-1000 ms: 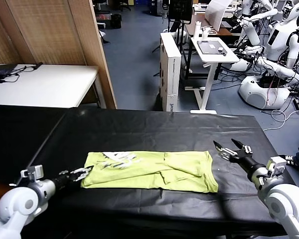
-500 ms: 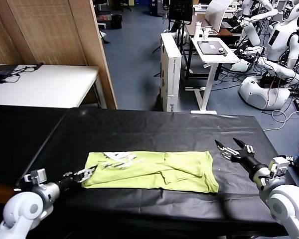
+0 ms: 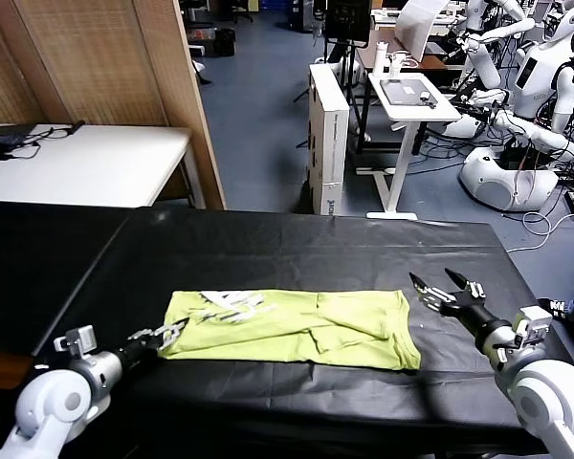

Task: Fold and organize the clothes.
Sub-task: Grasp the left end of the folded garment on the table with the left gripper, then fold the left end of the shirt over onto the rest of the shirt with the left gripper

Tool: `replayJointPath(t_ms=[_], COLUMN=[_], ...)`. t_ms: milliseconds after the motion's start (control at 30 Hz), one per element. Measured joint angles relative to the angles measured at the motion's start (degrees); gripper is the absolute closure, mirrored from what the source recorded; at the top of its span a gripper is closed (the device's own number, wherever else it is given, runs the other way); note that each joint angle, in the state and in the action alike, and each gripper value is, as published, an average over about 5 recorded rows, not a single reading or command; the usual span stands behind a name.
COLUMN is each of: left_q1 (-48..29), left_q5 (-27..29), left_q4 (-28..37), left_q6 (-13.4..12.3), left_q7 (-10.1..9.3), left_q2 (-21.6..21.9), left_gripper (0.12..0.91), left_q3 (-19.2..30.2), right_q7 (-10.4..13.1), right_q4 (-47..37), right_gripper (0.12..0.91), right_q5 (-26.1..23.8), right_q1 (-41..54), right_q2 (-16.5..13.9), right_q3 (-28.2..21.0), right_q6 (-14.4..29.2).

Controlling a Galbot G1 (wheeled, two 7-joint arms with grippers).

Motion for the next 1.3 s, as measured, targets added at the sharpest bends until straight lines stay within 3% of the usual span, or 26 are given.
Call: replayJointPath(t_ms=[67, 167, 367, 500, 767, 933, 1067, 1300], left_q1=[0.0, 0.0, 0.0, 0.5, 3.0, 4.6, 5.7, 6.1], left_q5=[-0.1, 0.5, 1.5, 3.4, 2.5, 6.5, 7.1, 0.1], left_q4=[-0.2, -0.5, -1.5, -2.4, -2.9, -2.7, -4.2, -11.8], left_q6=[0.1, 0.2, 0.4, 0.5, 0.5, 0.4, 0.1, 0.2], left_q7=[-0.02, -0.2, -1.33, -0.9, -0.39, -0.94, -2.56, -8.36], left_q2=[0.0, 0.0, 0.4, 1.9, 8.5, 12.3, 13.2, 9.9], left_gripper=[0.802, 0.869, 0.861, 0.861, 0.861, 0.861, 0.861, 0.861], left_q3=[0.0, 0.2, 0.0, -1.2, -5.6, -8.5, -9.5, -7.2], right_q7=[0.0, 0.0, 0.1, 0.4, 1.0, 1.2, 1.1, -0.2], right_q4=[0.0, 0.0, -0.4, -1.1, -2.4, -2.9, -2.9, -3.4], right_gripper=[0.118, 0.118, 0.118, 0.118, 0.118, 0.118, 0.118, 0.118], right_q5=[-0.3, -0.8, -1.9, -2.8, -4.6, -5.6, -6.0, -9.3], right_q1=[-0.1, -0.4, -0.7, -0.1, 0.5, 0.5, 0.0, -2.4], right_q2=[0.4, 1.0, 2.2, 3.0, 5.0, 5.8, 6.3, 6.3], right_q3=[0.0, -0.1, -0.2, -0.3, -1.4, -1.9, -1.6, -0.3], right_q6=[0.0, 0.0, 0.2, 0.2, 0.2, 0.0, 0.2, 2.4])
